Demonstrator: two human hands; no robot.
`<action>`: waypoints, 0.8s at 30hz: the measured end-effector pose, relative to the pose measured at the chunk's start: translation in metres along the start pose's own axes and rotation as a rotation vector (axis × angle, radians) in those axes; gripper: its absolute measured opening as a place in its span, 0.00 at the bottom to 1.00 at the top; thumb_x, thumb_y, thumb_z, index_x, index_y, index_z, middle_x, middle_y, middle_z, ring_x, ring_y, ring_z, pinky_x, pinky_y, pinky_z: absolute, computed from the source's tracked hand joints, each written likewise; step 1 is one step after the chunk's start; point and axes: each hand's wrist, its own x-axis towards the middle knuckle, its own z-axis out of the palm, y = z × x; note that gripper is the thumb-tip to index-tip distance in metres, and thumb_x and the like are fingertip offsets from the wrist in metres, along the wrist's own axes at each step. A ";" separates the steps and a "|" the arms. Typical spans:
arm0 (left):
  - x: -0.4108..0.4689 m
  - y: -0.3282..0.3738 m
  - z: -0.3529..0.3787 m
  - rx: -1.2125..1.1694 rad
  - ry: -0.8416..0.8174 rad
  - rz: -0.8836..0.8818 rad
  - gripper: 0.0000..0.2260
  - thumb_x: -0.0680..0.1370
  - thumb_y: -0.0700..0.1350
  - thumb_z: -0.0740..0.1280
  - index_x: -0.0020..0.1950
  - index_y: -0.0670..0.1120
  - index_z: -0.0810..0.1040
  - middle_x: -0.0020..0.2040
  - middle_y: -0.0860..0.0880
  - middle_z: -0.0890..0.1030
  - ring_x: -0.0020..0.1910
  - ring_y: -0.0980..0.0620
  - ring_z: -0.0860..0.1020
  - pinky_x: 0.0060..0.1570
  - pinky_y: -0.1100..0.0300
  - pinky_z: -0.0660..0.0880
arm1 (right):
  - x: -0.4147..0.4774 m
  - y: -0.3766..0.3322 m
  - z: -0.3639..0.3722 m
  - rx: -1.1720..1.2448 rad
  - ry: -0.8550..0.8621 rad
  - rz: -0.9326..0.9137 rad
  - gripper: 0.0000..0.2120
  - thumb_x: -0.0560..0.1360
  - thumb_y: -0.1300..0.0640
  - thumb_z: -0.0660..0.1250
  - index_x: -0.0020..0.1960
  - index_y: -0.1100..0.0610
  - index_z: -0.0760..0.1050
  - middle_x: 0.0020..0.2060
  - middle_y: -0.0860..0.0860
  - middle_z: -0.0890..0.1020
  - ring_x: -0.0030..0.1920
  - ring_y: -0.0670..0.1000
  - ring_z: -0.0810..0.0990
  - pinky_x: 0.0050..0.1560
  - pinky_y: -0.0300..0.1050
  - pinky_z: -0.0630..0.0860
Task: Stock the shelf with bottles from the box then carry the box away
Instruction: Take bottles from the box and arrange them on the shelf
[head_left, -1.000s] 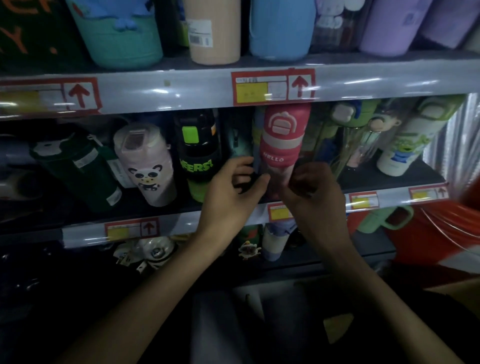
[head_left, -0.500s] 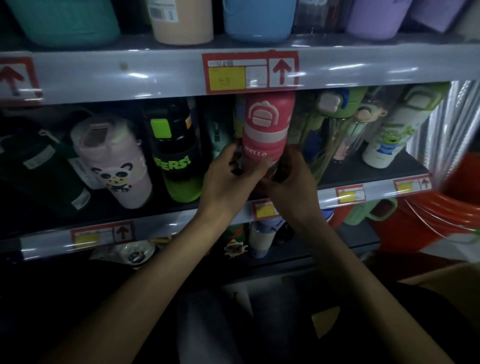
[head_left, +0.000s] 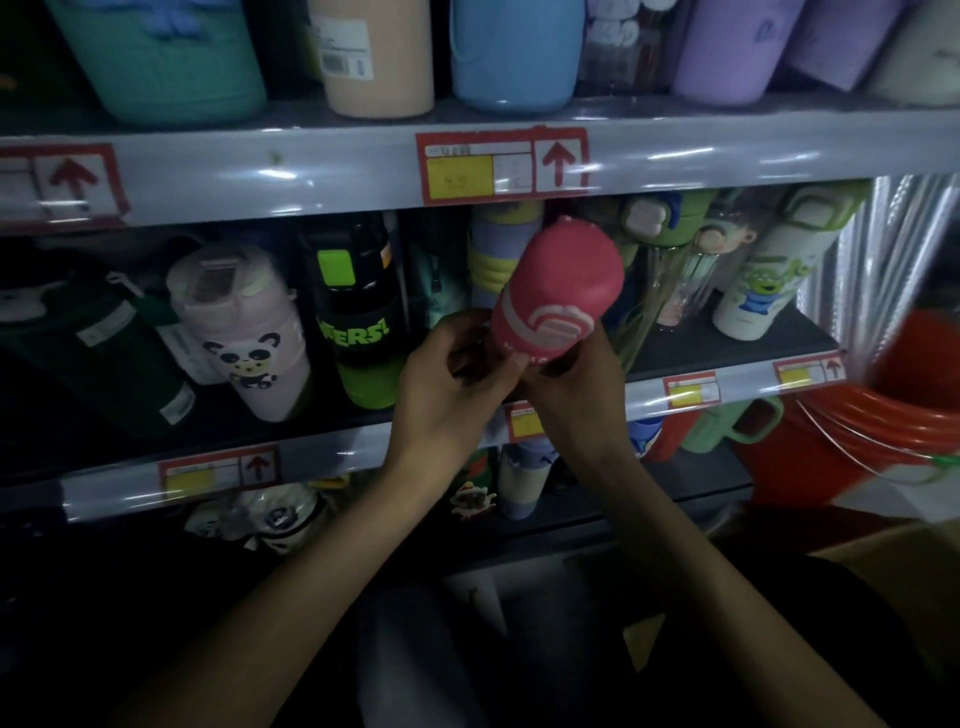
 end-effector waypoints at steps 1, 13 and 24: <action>-0.002 0.000 -0.001 -0.005 -0.007 0.002 0.15 0.76 0.42 0.76 0.61 0.49 0.80 0.53 0.57 0.85 0.53 0.61 0.83 0.53 0.65 0.79 | -0.003 0.001 -0.001 0.000 -0.002 -0.004 0.29 0.67 0.46 0.74 0.64 0.56 0.76 0.53 0.46 0.85 0.53 0.44 0.84 0.52 0.40 0.80; -0.019 0.011 0.006 -0.118 -0.115 0.061 0.09 0.79 0.38 0.71 0.57 0.49 0.82 0.51 0.56 0.86 0.53 0.58 0.84 0.49 0.66 0.78 | -0.022 -0.004 -0.041 -0.066 0.055 -0.085 0.22 0.68 0.57 0.82 0.58 0.55 0.77 0.47 0.38 0.83 0.48 0.39 0.84 0.48 0.36 0.79; -0.001 -0.016 0.021 0.140 0.045 0.006 0.12 0.75 0.55 0.68 0.56 0.57 0.83 0.53 0.58 0.85 0.54 0.60 0.82 0.57 0.52 0.80 | -0.046 0.018 -0.074 -0.099 -0.089 0.042 0.30 0.61 0.51 0.85 0.60 0.47 0.78 0.50 0.39 0.86 0.51 0.39 0.84 0.53 0.49 0.83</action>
